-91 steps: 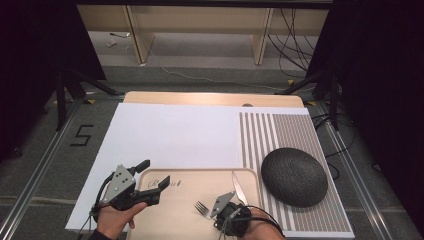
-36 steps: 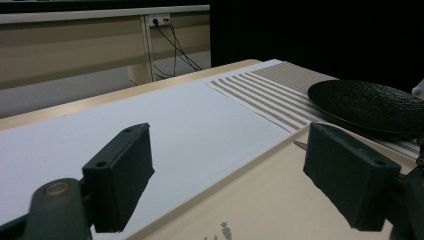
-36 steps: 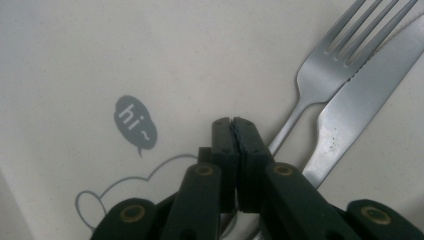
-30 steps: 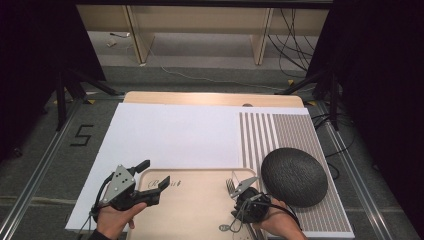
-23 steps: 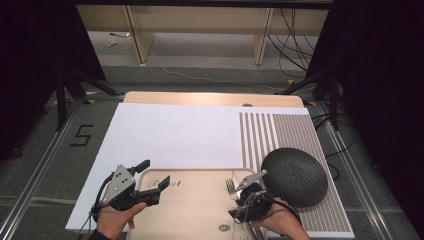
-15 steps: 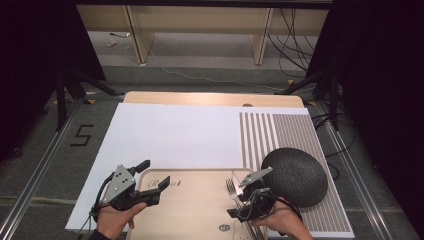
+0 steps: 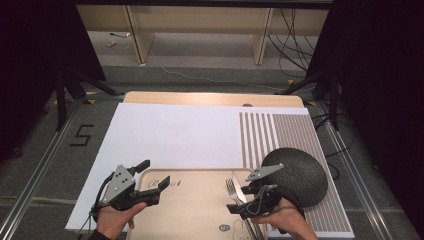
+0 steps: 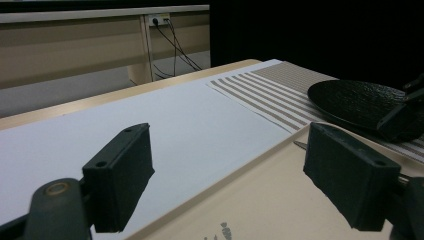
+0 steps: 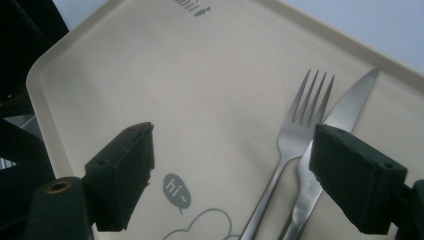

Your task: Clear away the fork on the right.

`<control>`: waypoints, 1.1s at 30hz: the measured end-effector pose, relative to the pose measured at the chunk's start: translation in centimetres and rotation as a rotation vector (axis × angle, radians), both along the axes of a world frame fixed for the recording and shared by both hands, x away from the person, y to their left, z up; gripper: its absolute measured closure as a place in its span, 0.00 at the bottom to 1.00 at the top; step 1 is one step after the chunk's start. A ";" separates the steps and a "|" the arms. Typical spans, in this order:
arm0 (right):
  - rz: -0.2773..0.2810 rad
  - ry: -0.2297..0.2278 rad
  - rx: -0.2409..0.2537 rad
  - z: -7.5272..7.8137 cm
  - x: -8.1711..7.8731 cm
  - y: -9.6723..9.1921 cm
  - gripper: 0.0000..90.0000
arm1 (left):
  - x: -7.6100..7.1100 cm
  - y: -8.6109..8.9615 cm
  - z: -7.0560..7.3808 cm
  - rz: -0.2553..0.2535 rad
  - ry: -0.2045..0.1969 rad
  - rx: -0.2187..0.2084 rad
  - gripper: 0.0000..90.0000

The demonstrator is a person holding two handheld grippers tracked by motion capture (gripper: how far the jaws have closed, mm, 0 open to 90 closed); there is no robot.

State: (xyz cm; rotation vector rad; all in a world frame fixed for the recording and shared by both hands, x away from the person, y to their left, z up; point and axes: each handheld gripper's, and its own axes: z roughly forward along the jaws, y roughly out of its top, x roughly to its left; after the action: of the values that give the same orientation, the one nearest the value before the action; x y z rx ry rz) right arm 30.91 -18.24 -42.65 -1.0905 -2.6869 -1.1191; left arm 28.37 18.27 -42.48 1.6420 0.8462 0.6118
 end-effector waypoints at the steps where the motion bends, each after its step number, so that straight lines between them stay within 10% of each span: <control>1: -0.003 -0.001 0.001 0.1 0.0 -0.1 0.20 | 0.0 0.0 0.0 0.000 0.000 0.001 0.21; 33: -0.137 -0.067 0.096 1.6 0.7 -4.6 0.18 | 0.0 0.0 0.0 0.001 0.001 -0.005 0.21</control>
State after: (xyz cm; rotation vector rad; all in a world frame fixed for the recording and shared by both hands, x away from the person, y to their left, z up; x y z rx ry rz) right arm 31.58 -22.85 -41.04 -1.2591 -2.6097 -1.3138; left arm 28.36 18.29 -42.45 1.6378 0.8485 0.6092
